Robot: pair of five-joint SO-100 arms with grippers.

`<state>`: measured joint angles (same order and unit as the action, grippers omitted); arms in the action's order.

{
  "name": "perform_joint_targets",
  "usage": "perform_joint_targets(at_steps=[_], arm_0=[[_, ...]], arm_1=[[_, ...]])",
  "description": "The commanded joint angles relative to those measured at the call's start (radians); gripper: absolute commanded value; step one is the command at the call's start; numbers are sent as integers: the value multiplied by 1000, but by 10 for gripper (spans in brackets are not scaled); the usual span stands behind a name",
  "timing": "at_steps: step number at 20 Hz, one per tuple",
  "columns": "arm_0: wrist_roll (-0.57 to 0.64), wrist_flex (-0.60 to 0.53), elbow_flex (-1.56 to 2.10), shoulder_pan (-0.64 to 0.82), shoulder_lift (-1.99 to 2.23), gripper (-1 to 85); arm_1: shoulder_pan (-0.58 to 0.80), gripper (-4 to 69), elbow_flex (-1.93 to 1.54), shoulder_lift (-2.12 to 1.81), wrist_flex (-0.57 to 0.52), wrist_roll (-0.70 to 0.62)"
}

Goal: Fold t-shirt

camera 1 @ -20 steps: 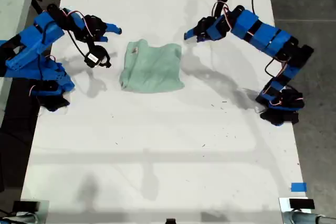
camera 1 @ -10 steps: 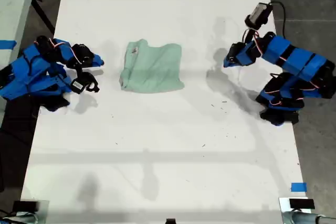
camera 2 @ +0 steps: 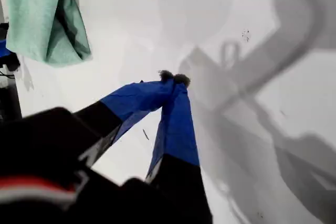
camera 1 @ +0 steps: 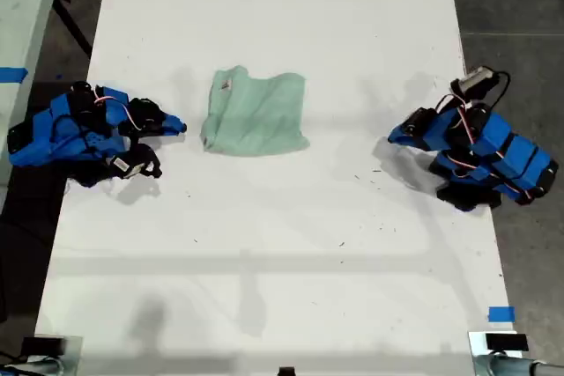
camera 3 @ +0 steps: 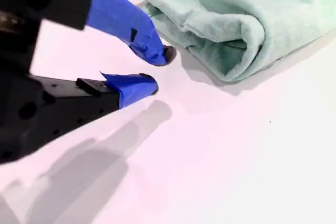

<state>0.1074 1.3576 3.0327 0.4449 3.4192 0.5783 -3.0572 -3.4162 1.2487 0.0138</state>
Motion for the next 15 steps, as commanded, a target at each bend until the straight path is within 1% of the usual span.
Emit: perform_joint_targets(at_steps=[1, 2, 3, 4, 5, 15], arm_0=[[-3, 9, -8, -9, 3, 77], [-3, 9, -8, -8, 3, 77], [-3, 9, -8, -8, 3, 77], [-3, 9, -8, -6, 3, 77], [-3, 9, -8, -6, 3, 77], [-3, 9, -8, -6, 3, 77]], arm_1=[[-11, -1, 2, -15, -5, -72], [-9, -1, 2, -15, -3, -308], [-14, -1, 2, -15, -5, -603], [-17, -2, 2, -18, -11, -629], [-18, -3, 2, -18, -6, -614], [-18, -3, 2, -18, -6, -615]])
